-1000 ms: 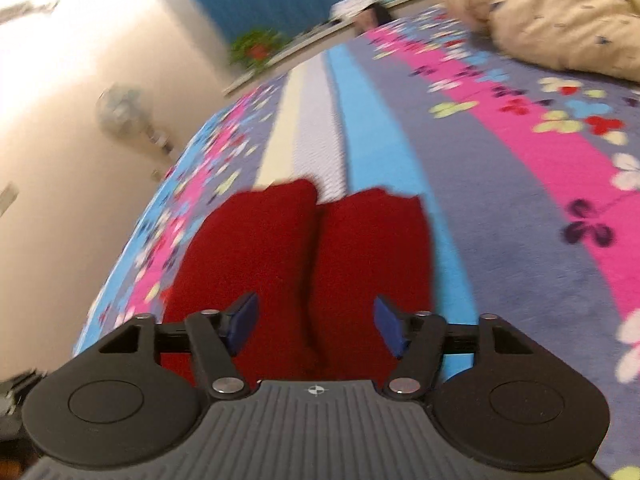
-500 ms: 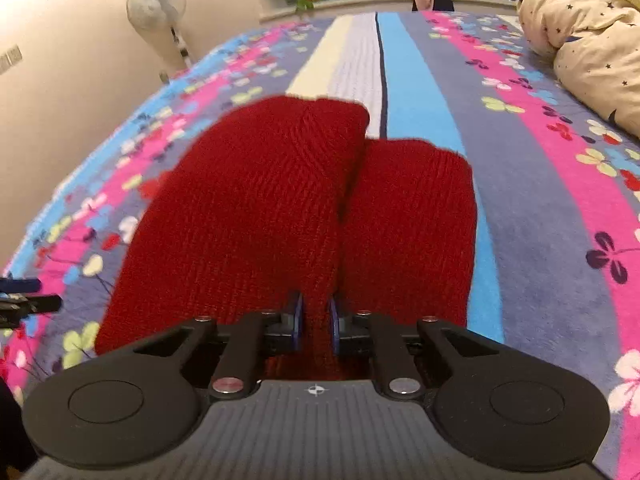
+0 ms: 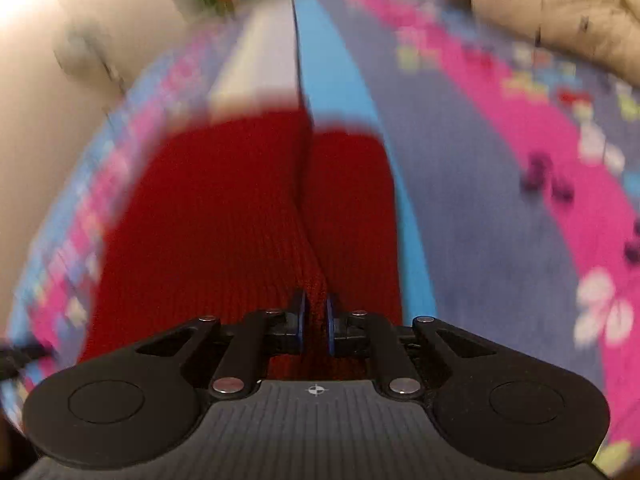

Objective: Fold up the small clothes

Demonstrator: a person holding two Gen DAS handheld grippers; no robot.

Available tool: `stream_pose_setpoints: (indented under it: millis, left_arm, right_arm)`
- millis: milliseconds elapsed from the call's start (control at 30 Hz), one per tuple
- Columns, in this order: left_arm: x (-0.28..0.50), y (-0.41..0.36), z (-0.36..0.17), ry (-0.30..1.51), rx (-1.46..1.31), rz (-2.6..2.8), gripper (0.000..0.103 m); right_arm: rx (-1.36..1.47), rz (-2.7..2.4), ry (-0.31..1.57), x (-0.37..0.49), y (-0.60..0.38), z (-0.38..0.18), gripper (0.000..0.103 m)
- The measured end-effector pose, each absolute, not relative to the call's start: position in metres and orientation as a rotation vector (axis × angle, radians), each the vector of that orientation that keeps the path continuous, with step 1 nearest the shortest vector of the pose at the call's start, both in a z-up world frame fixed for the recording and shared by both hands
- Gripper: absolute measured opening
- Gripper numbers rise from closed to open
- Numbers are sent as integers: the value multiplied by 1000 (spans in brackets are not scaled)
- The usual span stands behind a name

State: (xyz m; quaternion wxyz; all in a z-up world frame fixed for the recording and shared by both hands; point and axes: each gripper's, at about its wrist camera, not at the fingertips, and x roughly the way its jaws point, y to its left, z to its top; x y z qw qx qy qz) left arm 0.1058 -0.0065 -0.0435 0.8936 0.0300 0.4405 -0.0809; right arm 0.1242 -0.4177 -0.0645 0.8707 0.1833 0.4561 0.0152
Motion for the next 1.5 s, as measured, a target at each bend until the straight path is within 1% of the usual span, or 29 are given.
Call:
stream_pose_setpoints:
  millis: [67,100,133,200,267,333,367,400,433,500,600,667,700,733,867,967,1000,1167,1233,1300,1333,1367,1400,1433,1500]
  left_arm:
    - [106,-8,-45,916,60,-169,76]
    - [105,-8,-45,915,58,-173,76]
    - [105,-9,-46,912,56,-178,76]
    - [105,-11,-44,893,55,-186,76]
    - [104,-11,-42,869,45,-194,76]
    - [106,-11,-39,849,22,-203,77]
    - [107,-12,-37,842,12,-204,78]
    - [110,-13,-35,832,5,-206,79]
    - [113,-16,-32,822,1,-208,82]
    - [121,-24,-26,802,0,-212,85]
    - [138,-42,-16,785,-31,-248,87]
    - [155,-57,-13,799,-86,-272,91]
    - [164,-64,-13,808,-110,-279,96]
    - [173,-73,-13,815,-134,-284,97]
    - [206,-101,-22,871,-207,-280,97]
    - [230,-118,-39,943,-263,-278,98]
    - [236,-121,-46,958,-282,-275,103]
    - [265,-121,-84,1082,-492,-358,103]
    - [274,-122,-97,1120,-564,-380,103]
    - [280,-123,-105,1132,-601,-390,102]
    - [281,-122,-106,1127,-607,-391,97]
    - [281,-123,-105,1119,-597,-387,94]
    - [280,-123,-101,1107,-579,-381,85]
    - [278,-123,-94,1088,-553,-384,75]
    - [273,-124,-76,1040,-489,-414,69]
  right_arm:
    - [359,50,918,123,-413,-58,14]
    - [357,63,895,121,-413,-53,17]
    - [374,68,872,119,-416,-49,24]
    - [440,31,826,116,-428,-44,55]
    - [498,6,797,119,-436,-42,67]
    - [530,22,800,124,-437,-46,69]
    - [529,28,816,129,-433,-50,73]
    - [516,32,843,133,-431,-55,77]
    - [495,26,874,138,-425,-60,78]
    - [455,16,924,144,-419,-68,81]
    - [450,17,930,146,-412,-66,87]
    - [453,19,936,147,-412,-66,88]
    - [461,19,940,149,-412,-67,88]
    - [470,19,944,150,-412,-68,88]
    - [484,17,967,156,-416,-74,90]
    - [497,25,975,158,-419,-75,90]
    - [497,28,976,158,-419,-76,90]
    - [488,50,986,159,-420,-77,89]
    - [485,55,989,160,-420,-78,88]
    - [475,55,984,162,-418,-77,80]
    - [482,48,973,162,-417,-76,78]
    - [491,46,958,162,-417,-75,72]
    - [493,58,939,162,-416,-72,57]
    - [488,67,925,162,-414,-70,56]
    - [481,74,904,162,-411,-67,43]
